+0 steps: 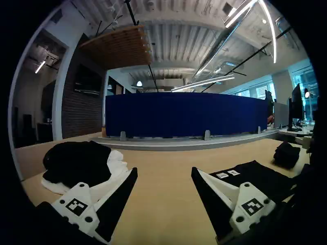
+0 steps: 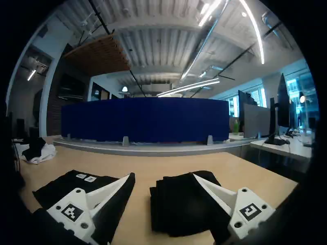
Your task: Fold towel
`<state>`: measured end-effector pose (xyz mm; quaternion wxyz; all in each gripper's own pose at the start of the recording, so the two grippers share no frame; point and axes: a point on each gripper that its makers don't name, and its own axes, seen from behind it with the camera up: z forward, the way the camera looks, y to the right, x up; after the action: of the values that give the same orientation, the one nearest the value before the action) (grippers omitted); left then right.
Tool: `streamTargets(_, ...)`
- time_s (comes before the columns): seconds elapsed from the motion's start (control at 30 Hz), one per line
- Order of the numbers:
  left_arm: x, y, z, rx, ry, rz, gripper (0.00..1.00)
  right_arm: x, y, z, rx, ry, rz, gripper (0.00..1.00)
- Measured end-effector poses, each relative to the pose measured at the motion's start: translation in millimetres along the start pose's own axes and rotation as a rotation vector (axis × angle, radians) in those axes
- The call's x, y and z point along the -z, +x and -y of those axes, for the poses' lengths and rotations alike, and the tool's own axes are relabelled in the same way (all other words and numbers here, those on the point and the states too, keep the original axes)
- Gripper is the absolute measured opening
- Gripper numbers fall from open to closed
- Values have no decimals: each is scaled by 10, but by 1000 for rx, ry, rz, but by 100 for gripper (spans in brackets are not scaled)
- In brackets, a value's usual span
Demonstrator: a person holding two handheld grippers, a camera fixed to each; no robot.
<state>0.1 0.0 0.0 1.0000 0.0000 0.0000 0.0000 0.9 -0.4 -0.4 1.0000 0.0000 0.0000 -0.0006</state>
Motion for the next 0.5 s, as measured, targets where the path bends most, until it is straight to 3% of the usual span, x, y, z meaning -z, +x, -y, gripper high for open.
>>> streamTargets(0.4,-9,15,30,6,7,1,98,9,-1,-17,10,-9,0,100)
streamTargets(0.5,-14,63,59,11,16,8,98,28,171,-25,30,-16,-8,100)
